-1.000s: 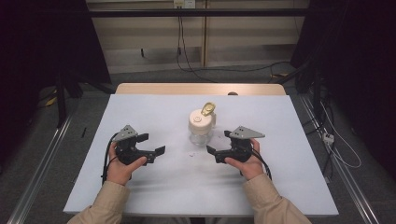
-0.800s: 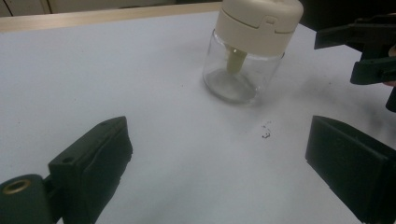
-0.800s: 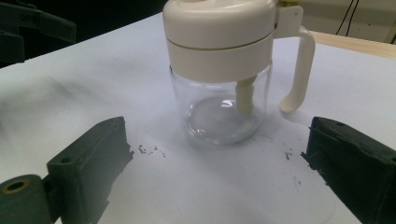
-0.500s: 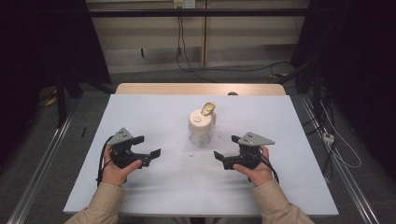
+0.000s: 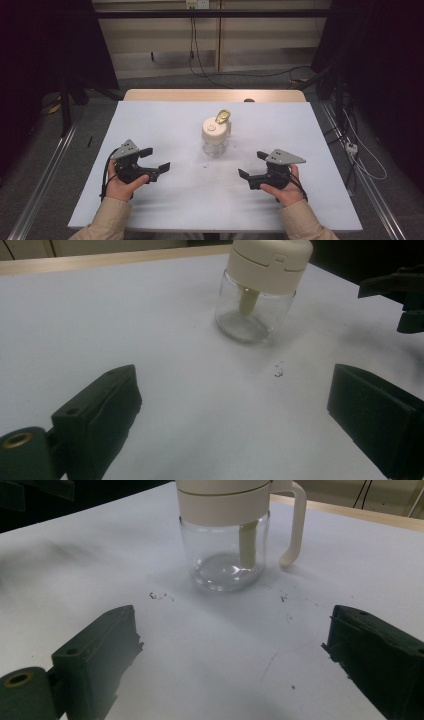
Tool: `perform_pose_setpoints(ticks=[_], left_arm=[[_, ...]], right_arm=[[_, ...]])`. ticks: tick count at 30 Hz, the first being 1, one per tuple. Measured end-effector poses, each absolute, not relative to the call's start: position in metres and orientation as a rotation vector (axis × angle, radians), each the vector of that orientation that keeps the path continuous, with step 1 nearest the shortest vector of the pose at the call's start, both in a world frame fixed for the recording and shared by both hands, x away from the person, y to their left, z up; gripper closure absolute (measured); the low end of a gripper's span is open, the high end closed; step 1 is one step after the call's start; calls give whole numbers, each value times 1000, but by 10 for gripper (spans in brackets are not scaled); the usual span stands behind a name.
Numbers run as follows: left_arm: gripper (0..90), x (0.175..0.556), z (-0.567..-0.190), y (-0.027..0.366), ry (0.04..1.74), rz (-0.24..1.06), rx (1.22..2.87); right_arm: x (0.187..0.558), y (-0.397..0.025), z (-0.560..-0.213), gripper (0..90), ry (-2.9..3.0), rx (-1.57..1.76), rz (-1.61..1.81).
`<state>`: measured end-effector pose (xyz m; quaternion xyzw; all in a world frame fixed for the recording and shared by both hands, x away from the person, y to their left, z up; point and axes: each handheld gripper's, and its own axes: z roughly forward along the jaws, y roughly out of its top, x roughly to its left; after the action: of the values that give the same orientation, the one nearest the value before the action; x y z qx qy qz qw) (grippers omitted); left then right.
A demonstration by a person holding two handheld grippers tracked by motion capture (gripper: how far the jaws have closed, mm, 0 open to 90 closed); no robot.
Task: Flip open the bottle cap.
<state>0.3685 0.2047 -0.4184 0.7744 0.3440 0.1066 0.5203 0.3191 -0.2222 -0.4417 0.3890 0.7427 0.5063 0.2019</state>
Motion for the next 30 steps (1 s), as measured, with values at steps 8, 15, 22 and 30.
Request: perform_pose_setpoints(ticks=[8, 15, 22, 30], left_arm=[[63, 367, -420, 208, 828, 257, 1859], [63, 365, -420, 208, 822, 258, 1868], [63, 363, -423, 212, 832, 258, 1865], [63, 361, -424, 219, 838, 273, 1867]], right_arm=[[307, -237, -444, 57, 2079, 1095, 1406], [299, -246, -445, 57, 2067, 1114, 1408], [294, -252, -447, 58, 2069, 1119, 1399], [289, -258, -449, 60, 2069, 1125, 1384]])
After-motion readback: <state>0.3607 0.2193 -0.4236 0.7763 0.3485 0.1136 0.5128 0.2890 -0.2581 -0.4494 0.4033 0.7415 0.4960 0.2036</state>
